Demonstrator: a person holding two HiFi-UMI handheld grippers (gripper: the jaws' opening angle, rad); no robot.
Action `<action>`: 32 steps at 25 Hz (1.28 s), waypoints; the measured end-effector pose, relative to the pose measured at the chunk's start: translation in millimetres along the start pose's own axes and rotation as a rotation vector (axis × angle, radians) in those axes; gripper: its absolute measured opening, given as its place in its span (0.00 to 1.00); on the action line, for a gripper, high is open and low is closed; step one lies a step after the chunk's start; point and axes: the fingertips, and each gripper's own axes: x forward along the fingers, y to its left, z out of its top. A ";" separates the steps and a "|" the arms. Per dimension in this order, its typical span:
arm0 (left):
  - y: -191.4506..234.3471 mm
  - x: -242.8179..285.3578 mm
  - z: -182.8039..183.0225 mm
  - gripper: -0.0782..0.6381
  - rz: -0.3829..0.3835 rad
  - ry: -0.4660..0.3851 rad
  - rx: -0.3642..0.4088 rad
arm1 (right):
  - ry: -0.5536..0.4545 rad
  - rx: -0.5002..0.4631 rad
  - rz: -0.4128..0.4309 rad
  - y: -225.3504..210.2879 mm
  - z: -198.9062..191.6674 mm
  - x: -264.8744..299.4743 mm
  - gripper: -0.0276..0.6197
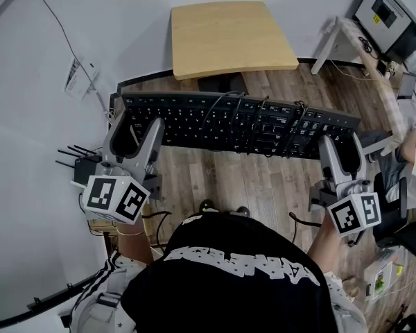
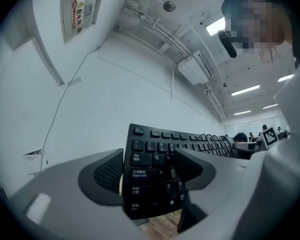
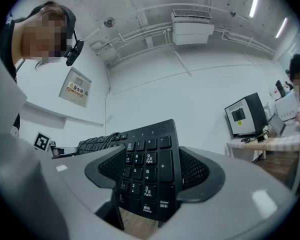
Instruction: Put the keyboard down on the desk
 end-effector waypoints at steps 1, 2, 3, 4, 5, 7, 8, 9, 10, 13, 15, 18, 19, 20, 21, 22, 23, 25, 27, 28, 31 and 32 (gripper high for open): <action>-0.1 0.5 0.0 0.52 -0.001 0.000 0.000 | -0.001 -0.001 0.000 0.1 0.5 0.6 0.56; -0.1 0.8 0.1 0.52 -0.002 0.000 0.000 | -0.003 -0.002 0.000 0.1 0.9 1.2 0.56; -0.1 1.0 0.1 0.52 -0.002 0.000 0.000 | -0.003 -0.002 0.000 0.1 1.0 1.4 0.56; -0.1 1.0 0.0 0.52 -0.002 0.000 0.000 | -0.004 -0.001 0.000 0.1 0.9 1.5 0.56; -0.1 0.8 0.1 0.52 -0.001 0.001 0.001 | -0.004 0.000 0.001 0.0 0.5 1.4 0.56; -0.4 0.8 0.9 0.52 0.000 0.001 0.003 | -0.005 0.003 0.002 -0.4 0.1 1.2 0.56; -0.8 0.9 1.3 0.52 0.001 0.001 0.004 | -0.006 0.005 0.002 -0.7 0.3 1.2 0.56; -1.0 1.0 1.6 0.52 0.001 0.000 0.005 | -0.007 0.008 0.002 -1.0 0.5 1.2 0.56; -0.9 1.1 1.8 0.52 0.002 0.000 0.006 | -0.009 0.010 0.003 -1.1 0.7 1.1 0.55; -0.7 1.0 1.8 0.52 0.000 -0.001 0.007 | -0.014 0.014 0.001 -1.4 0.7 0.7 0.55; -1.0 1.3 1.6 0.52 -0.001 0.000 0.006 | -0.014 0.014 -0.001 -1.5 0.6 0.1 0.55; -0.8 1.9 1.4 0.52 -0.005 0.003 0.004 | -0.012 0.014 -0.005 -1.2 0.8 -0.8 0.55; -0.6 2.3 1.2 0.52 -0.007 0.004 0.003 | -0.012 0.013 -0.007 -0.9 1.1 -1.0 0.55; -0.4 2.6 0.9 0.52 -0.009 0.005 0.001 | -0.012 0.012 -0.009 -0.7 1.3 -1.3 0.55; -0.3 2.8 0.6 0.52 -0.011 0.005 -0.001 | -0.010 0.011 -0.011 -0.5 1.7 -1.7 0.55; -0.3 3.0 0.4 0.52 -0.013 0.005 -0.003 | -0.009 0.010 -0.013 -0.3 2.4 -2.0 0.55; -0.3 3.2 0.4 0.52 -0.015 0.005 -0.005 | -0.009 0.009 -0.014 -0.1 3.5 -2.3 0.55; -0.5 3.8 0.9 0.52 -0.018 0.004 -0.009 | -0.010 0.004 -0.018 0.4 5.9 -2.5 0.55; -0.6 4.0 0.9 0.52 -0.022 0.004 -0.011 | -0.012 0.001 -0.023 1.1 6.9 -3.6 0.55; -0.5 3.9 0.5 0.52 -0.025 0.003 -0.012 | -0.013 -0.001 -0.024 1.5 6.6 -4.3 0.55; 0.5 4.6 -1.7 0.52 -0.037 -0.006 -0.012 | -0.017 -0.004 -0.027 1.9 4.9 -5.0 0.55; 0.8 5.0 -2.7 0.52 -0.037 -0.006 -0.014 | -0.018 -0.006 -0.027 1.5 4.6 -4.8 0.55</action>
